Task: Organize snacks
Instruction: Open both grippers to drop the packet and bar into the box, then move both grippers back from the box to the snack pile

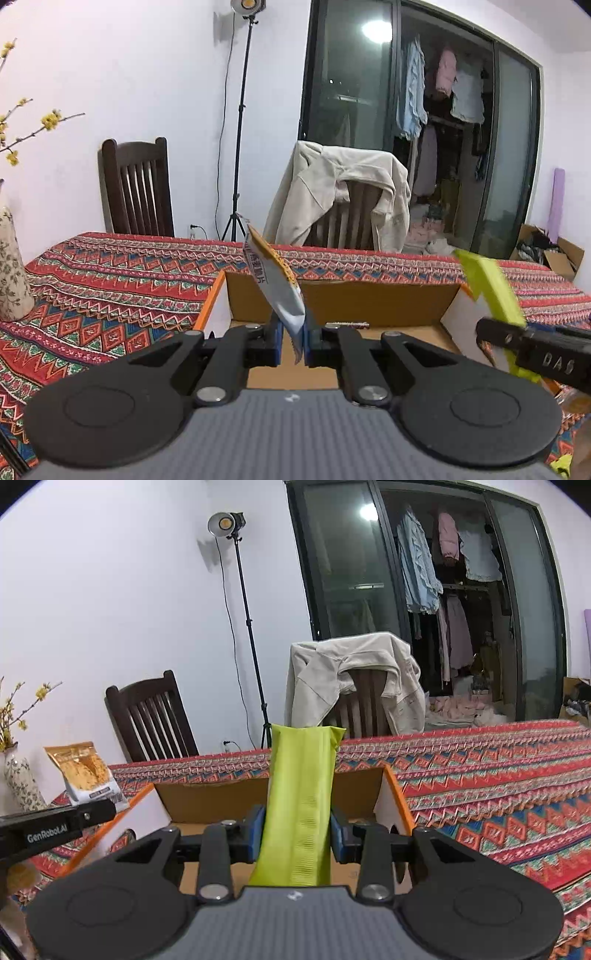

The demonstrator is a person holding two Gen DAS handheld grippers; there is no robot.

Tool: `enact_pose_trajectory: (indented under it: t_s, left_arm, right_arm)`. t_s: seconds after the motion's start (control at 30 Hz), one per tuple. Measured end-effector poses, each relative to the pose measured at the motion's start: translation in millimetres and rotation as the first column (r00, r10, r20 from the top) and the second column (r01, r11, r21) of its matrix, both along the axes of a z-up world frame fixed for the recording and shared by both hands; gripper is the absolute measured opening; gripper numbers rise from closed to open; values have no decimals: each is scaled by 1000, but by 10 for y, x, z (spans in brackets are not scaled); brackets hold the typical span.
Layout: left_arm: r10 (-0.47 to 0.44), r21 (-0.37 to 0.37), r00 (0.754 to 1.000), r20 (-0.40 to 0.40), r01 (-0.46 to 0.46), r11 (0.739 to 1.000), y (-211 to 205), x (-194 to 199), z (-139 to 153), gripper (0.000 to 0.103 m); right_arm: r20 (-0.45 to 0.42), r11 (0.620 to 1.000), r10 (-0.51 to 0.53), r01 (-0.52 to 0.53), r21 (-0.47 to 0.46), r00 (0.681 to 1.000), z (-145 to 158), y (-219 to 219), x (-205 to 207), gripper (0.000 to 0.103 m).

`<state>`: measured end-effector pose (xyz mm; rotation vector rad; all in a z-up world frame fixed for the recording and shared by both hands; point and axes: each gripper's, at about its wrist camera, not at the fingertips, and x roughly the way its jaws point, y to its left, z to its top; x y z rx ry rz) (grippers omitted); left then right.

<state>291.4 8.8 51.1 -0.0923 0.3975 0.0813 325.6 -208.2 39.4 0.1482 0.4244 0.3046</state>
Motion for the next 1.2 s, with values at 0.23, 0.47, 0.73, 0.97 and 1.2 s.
enact_pose_trajectory:
  t_s: [0.23, 0.47, 0.73, 0.97, 1.2]
  left_arm:
    - [-27, -17, 1000, -6, 27, 999, 26, -34, -88, 42]
    - [36, -45, 995, 90, -32, 998, 87, -232, -25, 103]
    - [48, -47, 993, 111, -43, 998, 91, -322, 49, 103]
    - [33, -53, 990, 138, -26, 998, 64, -544, 215, 103]
    - [3, -66, 984, 178, 9, 998, 16, -849, 432, 103]
  right_arm:
    - [-64, 999, 24, -27, -45, 998, -170, 72, 91, 42]
    - [-26, 1000, 14, -15, -15, 1000, -163, -40, -49, 103]
    - [-12, 1000, -9, 9, -28, 1000, -139, -65, -109, 103]
    - [29, 1000, -2, 2, -14, 1000, -20, -120, -278, 103]
    - [74, 1000, 7, -7, 5, 997, 199, -189, -578, 103]
